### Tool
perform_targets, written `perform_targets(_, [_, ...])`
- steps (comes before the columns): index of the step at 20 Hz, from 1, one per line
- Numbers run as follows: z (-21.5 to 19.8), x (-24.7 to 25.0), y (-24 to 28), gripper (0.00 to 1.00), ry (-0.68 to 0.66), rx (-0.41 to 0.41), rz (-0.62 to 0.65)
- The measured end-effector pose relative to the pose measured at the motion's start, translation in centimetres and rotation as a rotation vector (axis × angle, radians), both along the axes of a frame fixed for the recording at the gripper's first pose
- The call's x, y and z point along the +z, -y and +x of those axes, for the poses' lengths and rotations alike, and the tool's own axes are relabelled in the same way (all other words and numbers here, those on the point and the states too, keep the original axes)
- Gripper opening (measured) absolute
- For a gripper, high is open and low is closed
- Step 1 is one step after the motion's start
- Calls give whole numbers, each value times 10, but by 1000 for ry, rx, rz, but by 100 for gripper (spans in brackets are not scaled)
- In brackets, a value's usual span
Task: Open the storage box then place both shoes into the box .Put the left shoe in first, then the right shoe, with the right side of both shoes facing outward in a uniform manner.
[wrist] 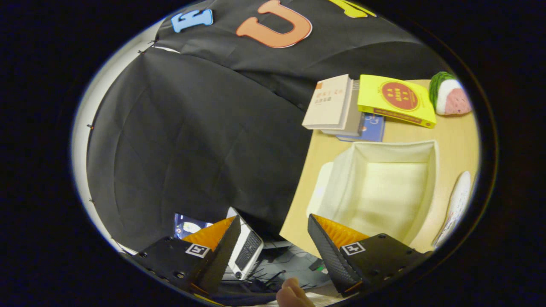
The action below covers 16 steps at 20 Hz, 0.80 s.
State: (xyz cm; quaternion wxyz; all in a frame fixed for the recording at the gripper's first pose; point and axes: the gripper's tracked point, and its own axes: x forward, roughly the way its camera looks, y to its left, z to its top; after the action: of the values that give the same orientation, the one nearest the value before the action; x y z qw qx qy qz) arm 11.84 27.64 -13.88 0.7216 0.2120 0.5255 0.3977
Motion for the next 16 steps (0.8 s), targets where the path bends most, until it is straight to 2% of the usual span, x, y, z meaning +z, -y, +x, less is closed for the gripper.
perform_targets(5, [18,-46,105,95,2,-92,-103])
perform_targets(9, [33,-105,192,96,-15,-160,-292])
perform_targets(13, [33,-145,255,96,-60,-190,-429])
perform_targets(16, [33,-173,283,96,-74,-191,-515])
